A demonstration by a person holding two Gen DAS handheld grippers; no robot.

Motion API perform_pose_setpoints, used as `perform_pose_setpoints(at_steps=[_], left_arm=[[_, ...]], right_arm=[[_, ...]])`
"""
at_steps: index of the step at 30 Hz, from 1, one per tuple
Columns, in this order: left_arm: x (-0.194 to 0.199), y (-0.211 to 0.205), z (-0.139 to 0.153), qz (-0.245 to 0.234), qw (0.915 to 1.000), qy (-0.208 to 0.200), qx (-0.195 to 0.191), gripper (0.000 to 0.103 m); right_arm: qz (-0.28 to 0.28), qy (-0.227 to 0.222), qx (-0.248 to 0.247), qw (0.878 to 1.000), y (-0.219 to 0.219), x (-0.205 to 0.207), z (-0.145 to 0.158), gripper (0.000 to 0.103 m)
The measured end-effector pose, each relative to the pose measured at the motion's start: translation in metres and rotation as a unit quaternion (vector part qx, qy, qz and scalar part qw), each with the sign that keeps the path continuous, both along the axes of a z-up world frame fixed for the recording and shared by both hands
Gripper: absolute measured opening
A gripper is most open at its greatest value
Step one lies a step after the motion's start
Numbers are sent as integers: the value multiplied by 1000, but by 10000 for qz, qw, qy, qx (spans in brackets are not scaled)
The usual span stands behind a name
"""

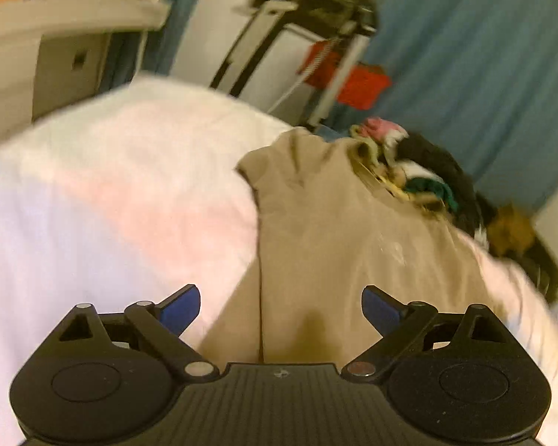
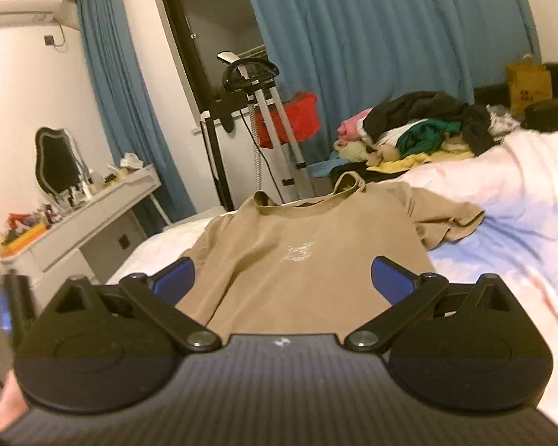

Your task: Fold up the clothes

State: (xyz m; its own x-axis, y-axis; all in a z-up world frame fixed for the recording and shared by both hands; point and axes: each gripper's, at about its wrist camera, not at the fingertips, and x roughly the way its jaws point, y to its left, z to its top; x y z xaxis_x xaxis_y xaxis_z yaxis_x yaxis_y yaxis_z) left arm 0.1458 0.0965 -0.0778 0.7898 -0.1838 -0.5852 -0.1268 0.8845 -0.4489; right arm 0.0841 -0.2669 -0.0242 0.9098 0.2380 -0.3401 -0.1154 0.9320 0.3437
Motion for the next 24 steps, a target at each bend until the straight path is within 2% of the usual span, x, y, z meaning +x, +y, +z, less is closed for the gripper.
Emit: perform_pose_setpoints(at_steps=[2, 3, 6, 11, 13, 16, 18, 20, 21, 22, 24], left_arm=[[25, 10, -9, 50, 9994, -9, -336, 94], [38, 13, -13, 66, 9993, -50, -373, 93], [78, 14, -19, 327, 9992, -154, -163, 91], [152, 23, -24, 772, 9964, -327, -134, 82], [182, 29, -26, 900, 9952, -361, -164, 71], [217, 34, -31, 890, 9952, -307, -264, 64], [239, 36, -35, 633, 9973, -142, -342, 64], [252, 35, -35, 248, 9994, -77, -222, 55], [256, 34, -34, 95, 9999, -23, -79, 45], [258, 34, -33, -25, 10000, 40, 74, 29], [260, 36, -30, -225, 9995, 118, 171, 5]], right_arm=[[-10, 112, 60, 9999, 0, 13, -11, 103], [-15, 168, 90, 9998, 0, 19, -16, 103], [-30, 335, 180, 9993, 1, 38, -32, 103], [-56, 614, 329, 9976, 1, 70, -59, 103], [-95, 712, 373, 9967, 1, 82, -69, 103], [-303, 876, 486, 9945, -9, 103, -85, 103], [-404, 1117, 732, 9902, -15, 115, -98, 103], [-483, 1213, 948, 9869, -21, 124, -105, 103], [-512, 1212, 981, 9864, -22, 127, -107, 103], [-514, 1161, 901, 9878, -20, 128, -105, 103], [-450, 1023, 672, 9915, -15, 127, -101, 103]])
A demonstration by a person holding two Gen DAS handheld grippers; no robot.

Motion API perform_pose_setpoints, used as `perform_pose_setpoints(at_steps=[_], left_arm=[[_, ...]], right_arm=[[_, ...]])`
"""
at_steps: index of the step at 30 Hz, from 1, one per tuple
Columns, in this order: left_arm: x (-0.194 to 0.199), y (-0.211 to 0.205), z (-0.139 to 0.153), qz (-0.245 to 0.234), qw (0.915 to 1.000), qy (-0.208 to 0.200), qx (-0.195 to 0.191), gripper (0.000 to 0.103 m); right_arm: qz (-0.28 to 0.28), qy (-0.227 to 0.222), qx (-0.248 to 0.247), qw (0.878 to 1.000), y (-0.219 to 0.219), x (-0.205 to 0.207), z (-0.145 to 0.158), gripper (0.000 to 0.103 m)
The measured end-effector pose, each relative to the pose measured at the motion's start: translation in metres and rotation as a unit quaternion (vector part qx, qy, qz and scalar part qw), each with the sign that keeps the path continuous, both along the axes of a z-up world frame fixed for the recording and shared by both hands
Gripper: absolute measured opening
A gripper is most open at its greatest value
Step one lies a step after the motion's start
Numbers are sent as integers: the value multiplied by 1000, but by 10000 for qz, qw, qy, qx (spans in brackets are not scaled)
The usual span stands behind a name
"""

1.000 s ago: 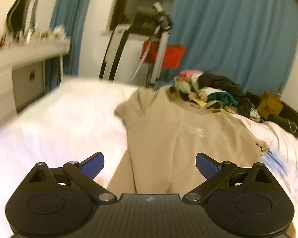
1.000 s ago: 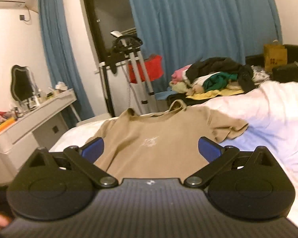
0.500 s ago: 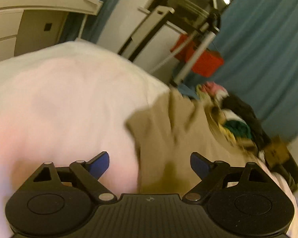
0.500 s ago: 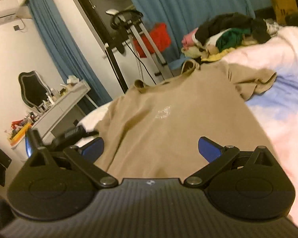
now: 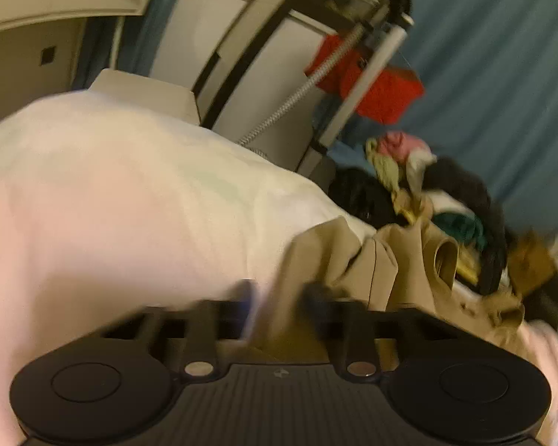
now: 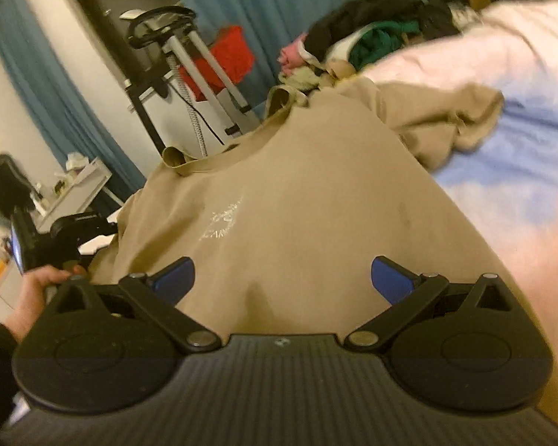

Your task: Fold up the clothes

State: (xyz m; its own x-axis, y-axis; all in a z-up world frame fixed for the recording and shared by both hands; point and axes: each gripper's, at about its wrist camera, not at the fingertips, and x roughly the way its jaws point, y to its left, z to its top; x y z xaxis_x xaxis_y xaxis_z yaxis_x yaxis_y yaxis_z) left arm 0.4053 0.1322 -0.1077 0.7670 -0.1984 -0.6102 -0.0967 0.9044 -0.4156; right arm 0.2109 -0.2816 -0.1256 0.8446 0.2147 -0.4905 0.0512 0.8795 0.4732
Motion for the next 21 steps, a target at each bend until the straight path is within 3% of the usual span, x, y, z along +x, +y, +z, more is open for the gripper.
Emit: perform_pose_setpoints(at_steps=[2, 6, 9, 12, 13, 15, 16, 17, 21], left_arm=[[7, 4, 14, -182, 9997, -125, 105, 3], [28, 6, 54, 34, 9942, -303, 1028, 2], [42, 6, 74, 515, 9818, -201, 1817, 2], [55, -2, 66, 787, 9680, 96, 2380, 11], [55, -4, 62, 771, 9682, 128, 2378, 12], [48, -7, 57, 654, 9708, 171, 2303, 25], [41, -9, 56, 592, 9706, 243, 2321, 46], [34, -11, 55, 588, 9697, 341, 2348, 57], [-31, -16, 68, 335, 9793, 783, 1835, 58]], right_arm=[[92, -136, -219, 9996, 6, -4, 4, 103], [357, -264, -688, 9966, 24, -15, 5, 103], [494, -417, -1062, 9922, 36, -17, 9, 103], [503, -478, -1232, 9900, 39, -17, 11, 103], [490, -486, -1254, 9897, 39, -16, 11, 103], [425, -475, -1215, 9905, 35, -16, 11, 103], [391, -462, -1174, 9912, 33, -16, 10, 103], [366, -440, -1100, 9923, 31, -15, 10, 103], [312, -454, -922, 9942, 26, -15, 12, 103]])
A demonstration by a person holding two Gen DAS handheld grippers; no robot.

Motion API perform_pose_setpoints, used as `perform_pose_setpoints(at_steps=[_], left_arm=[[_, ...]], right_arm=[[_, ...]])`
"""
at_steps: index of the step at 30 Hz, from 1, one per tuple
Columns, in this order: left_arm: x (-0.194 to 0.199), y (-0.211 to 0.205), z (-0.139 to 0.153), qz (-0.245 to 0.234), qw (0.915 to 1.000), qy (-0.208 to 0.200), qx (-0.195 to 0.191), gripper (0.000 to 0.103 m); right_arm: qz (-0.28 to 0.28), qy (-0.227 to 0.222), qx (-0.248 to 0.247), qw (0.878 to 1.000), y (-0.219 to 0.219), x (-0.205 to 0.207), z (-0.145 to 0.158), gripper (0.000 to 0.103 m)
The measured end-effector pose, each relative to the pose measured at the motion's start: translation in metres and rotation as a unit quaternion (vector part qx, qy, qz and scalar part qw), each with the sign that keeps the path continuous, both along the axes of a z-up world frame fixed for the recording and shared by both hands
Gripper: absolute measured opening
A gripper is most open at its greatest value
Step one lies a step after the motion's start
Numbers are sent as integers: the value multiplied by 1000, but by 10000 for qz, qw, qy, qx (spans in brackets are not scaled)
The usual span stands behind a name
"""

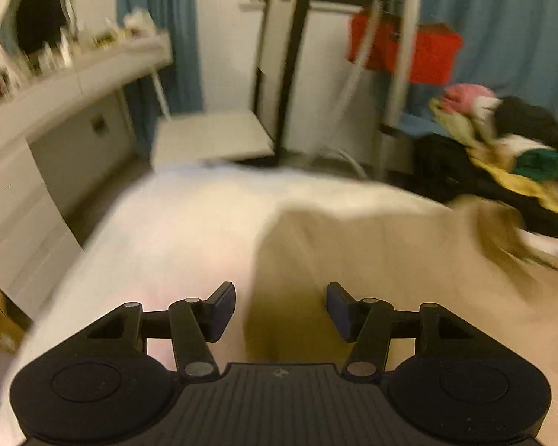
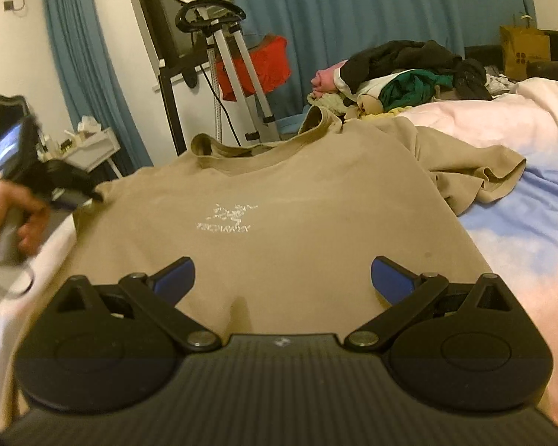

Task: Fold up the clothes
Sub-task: 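Smooth the sweatshirt body flat with the left gripper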

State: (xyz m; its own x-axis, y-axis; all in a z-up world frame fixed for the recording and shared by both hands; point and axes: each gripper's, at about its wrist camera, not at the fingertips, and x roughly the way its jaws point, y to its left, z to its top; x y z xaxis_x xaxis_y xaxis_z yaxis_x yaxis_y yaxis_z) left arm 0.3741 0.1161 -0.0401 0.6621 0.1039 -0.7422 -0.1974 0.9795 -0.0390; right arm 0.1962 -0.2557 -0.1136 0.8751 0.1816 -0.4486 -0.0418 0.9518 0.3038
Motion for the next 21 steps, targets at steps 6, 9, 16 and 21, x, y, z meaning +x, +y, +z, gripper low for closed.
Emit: perform_pose_setpoints(at_steps=[6, 9, 16, 21], left_arm=[[-134, -13, 9, -238, 9920, 1012, -710, 58], [-201, -31, -5, -643, 9805, 1601, -938, 50], [-300, -64, -33, -1224, 9663, 2207, -501, 47], [-322, -72, -30, -1523, 9704, 1873, 101, 31]], right_arm=[[65, -215, -139, 9997, 0, -21, 15, 103], [97, -323, -208, 9992, 0, -32, 22, 103], [-22, -535, -230, 9983, -8, -75, 49, 103], [-352, -479, -189, 9981, -20, -104, 62, 103]])
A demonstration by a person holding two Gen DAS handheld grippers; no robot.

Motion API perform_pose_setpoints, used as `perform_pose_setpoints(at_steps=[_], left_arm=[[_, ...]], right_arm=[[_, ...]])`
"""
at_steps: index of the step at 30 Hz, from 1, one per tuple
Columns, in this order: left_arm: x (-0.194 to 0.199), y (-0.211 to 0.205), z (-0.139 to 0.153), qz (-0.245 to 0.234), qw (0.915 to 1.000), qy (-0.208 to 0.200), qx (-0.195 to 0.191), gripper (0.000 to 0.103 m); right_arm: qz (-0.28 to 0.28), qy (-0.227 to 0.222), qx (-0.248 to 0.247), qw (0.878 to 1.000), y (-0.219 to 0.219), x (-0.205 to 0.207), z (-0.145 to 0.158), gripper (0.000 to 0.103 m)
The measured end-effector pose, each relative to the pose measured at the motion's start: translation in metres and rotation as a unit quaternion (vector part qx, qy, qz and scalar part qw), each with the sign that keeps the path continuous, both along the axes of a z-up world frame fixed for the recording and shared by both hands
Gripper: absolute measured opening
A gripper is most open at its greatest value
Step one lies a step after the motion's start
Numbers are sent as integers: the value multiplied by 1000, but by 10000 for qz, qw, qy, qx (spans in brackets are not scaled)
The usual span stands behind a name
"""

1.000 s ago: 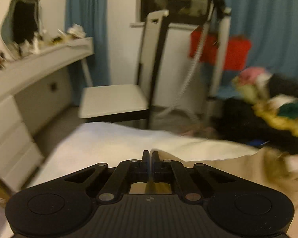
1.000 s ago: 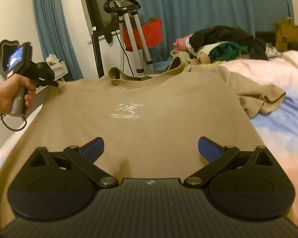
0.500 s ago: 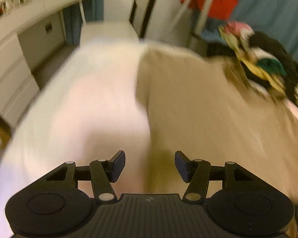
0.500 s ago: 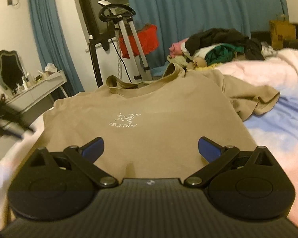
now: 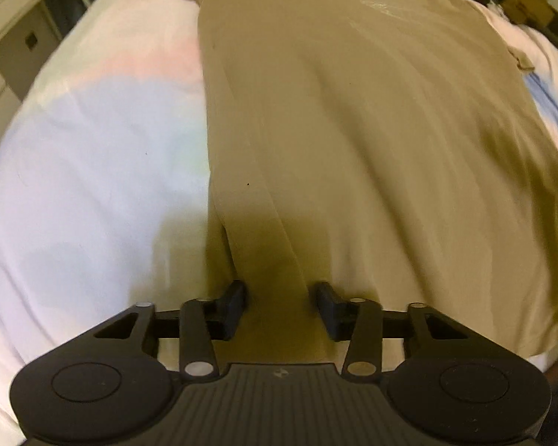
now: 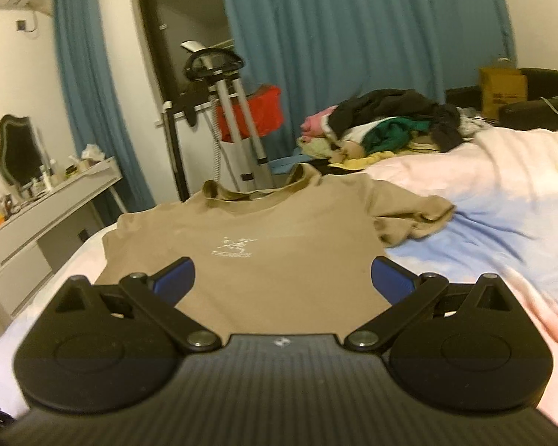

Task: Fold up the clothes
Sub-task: 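Smooth the sweatshirt body flat with the left gripper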

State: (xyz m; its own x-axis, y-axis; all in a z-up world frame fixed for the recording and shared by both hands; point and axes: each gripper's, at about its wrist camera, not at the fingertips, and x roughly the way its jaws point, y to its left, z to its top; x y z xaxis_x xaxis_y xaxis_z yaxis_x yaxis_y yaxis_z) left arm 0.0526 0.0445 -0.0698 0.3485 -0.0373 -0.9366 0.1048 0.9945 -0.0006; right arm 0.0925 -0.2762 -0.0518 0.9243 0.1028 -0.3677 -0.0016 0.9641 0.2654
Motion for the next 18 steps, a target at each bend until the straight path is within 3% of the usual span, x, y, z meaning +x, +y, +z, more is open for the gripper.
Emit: perform_pose_setpoints(at_steps=[1, 2, 4, 6, 9, 16, 17, 18], left_arm=[[-1, 4, 2, 4, 10000, -21, -32, 18], [-1, 10, 6, 45, 9999, -25, -113, 12], [-3, 27, 17, 225, 9989, -6, -411, 7], [-6, 47, 30, 390, 9959, 23, -822, 6], [-11, 76, 47, 529, 9928, 65, -1074, 6], [-5, 116, 44, 1033, 9921, 523, -474, 7], [-3, 119, 44, 1055, 9909, 623, -552, 10], [1, 121, 46, 1026, 9906, 659, -626, 21]], right_arm=[[-24, 32, -32, 10000, 1, -2, 0, 103], [-47, 64, -63, 9999, 1, -3, 0, 103], [-42, 93, -148, 9998, 4, -5, 0, 103], [-11, 103, -244, 9996, 8, -5, -1, 103], [54, 124, -340, 9993, 13, -4, -3, 103], [184, 138, -347, 9991, 22, 2, -9, 103], [197, 151, -326, 9992, 24, 4, -10, 103], [210, 164, -305, 9992, 25, 6, -12, 103]])
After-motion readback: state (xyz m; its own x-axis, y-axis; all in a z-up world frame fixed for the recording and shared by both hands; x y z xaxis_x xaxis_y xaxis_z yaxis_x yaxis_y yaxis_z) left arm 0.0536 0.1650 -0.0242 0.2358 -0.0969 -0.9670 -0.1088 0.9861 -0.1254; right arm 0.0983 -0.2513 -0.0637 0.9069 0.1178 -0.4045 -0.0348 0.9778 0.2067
